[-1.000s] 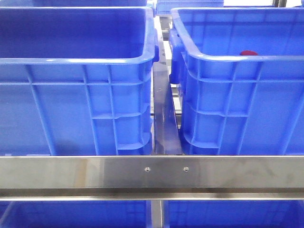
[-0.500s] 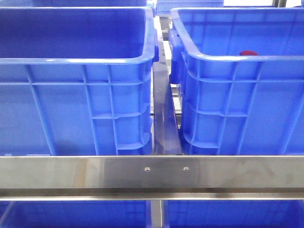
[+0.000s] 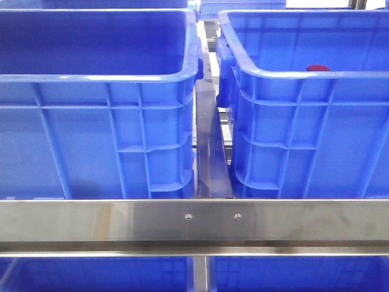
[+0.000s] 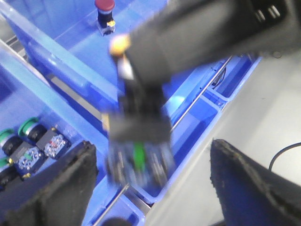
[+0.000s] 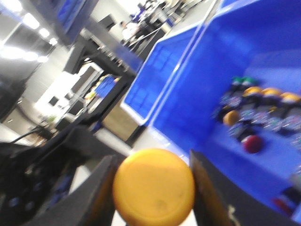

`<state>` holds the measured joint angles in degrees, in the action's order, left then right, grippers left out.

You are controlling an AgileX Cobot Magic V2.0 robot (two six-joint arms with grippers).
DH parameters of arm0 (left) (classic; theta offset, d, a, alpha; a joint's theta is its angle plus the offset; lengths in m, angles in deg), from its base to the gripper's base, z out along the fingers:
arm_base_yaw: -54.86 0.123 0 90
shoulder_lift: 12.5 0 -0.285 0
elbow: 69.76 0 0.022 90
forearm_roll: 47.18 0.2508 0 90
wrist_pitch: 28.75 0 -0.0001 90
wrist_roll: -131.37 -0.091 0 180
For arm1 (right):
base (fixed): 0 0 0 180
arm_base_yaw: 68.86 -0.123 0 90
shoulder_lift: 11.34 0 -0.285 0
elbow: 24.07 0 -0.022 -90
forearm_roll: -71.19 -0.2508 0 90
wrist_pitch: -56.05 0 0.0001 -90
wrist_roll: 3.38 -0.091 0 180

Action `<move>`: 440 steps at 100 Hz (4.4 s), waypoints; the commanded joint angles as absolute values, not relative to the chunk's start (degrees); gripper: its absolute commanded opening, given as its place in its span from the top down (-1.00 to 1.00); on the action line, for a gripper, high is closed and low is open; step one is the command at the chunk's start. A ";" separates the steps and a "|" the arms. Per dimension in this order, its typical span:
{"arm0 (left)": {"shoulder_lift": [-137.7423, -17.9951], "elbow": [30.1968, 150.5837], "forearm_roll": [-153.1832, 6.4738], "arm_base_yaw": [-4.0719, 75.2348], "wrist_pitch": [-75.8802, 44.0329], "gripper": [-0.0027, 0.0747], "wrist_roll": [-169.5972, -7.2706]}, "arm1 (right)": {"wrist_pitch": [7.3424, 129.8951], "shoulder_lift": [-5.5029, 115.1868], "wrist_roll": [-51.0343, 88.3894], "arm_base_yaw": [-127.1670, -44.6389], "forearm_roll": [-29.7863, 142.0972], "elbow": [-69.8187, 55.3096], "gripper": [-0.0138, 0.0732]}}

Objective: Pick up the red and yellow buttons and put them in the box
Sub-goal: 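Pass the yellow button from the left gripper to the right gripper, then carry the yellow button with the right gripper over the destination bin, then lower the yellow button beside the red one and open the right gripper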

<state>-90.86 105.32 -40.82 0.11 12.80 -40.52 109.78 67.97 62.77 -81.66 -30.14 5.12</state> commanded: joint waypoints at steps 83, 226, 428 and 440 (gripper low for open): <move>-66.20 93.03 -40.52 36.09 7.98 -0.31 -35.93 | 117.24 66.65 65.11 -69.41 -37.72 3.23 0.39; -46.58 77.77 -40.72 41.15 6.48 0.98 -35.82 | 67.34 78.32 100.44 -62.89 -38.75 -10.01 0.53; -46.58 77.77 -40.72 41.15 6.83 0.98 -35.82 | 77.93 101.50 105.01 -54.91 -38.75 -19.40 -0.49; -46.58 77.77 -40.72 41.15 6.83 0.98 -35.82 | 78.22 98.34 104.96 -54.91 -38.75 -18.77 -0.49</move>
<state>-46.26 76.41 -40.63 40.99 10.87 -36.33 75.74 103.84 104.34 -55.29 -32.74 -17.87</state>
